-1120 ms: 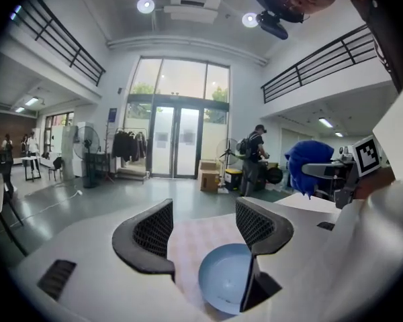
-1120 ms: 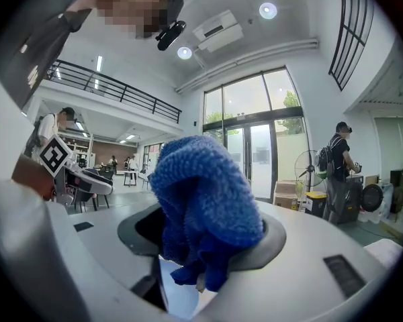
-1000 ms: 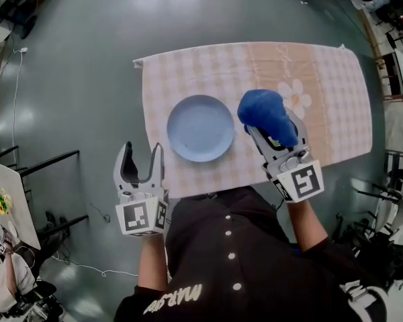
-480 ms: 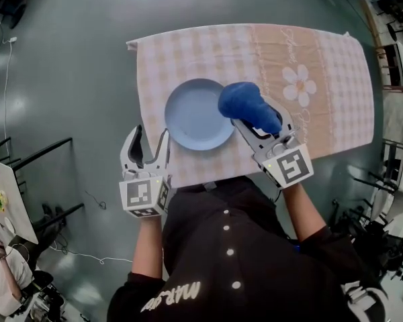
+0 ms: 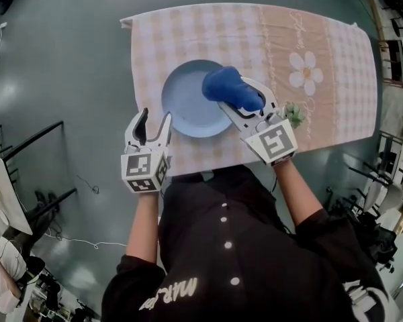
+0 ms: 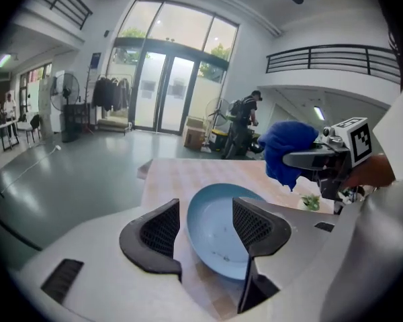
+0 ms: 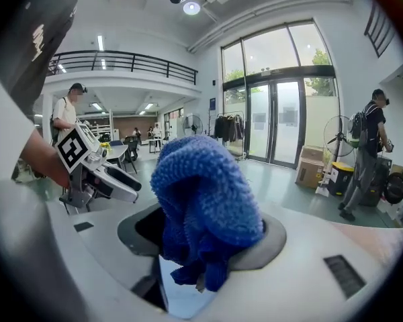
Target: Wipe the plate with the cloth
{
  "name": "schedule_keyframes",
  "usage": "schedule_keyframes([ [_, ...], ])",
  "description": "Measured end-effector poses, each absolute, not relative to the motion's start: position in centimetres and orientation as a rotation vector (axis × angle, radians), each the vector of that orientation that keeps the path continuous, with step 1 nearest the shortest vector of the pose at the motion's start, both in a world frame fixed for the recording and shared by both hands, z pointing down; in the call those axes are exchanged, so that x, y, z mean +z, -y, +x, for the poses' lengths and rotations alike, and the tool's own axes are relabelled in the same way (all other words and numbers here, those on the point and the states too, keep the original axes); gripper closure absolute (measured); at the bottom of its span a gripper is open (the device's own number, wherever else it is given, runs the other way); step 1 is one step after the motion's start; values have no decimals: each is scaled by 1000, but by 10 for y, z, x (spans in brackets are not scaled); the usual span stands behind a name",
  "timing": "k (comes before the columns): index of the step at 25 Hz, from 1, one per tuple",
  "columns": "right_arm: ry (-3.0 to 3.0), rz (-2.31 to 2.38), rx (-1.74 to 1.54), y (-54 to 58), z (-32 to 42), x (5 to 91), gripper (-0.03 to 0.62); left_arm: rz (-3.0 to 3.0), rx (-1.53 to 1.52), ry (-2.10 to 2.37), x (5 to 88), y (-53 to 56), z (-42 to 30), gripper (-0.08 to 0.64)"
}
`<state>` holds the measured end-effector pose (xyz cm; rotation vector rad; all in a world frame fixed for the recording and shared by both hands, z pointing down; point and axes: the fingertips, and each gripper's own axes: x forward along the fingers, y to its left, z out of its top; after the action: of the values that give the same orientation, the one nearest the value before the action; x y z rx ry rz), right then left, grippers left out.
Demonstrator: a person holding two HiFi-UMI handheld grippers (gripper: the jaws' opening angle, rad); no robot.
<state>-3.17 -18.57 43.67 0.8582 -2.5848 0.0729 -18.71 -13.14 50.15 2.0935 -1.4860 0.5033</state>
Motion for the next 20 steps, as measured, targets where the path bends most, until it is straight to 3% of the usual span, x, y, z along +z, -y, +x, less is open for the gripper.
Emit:
schedule_keyframes([
  [20,2477,655,99,201,-82,527,364,1860,558,1371,596,136,-185,414],
])
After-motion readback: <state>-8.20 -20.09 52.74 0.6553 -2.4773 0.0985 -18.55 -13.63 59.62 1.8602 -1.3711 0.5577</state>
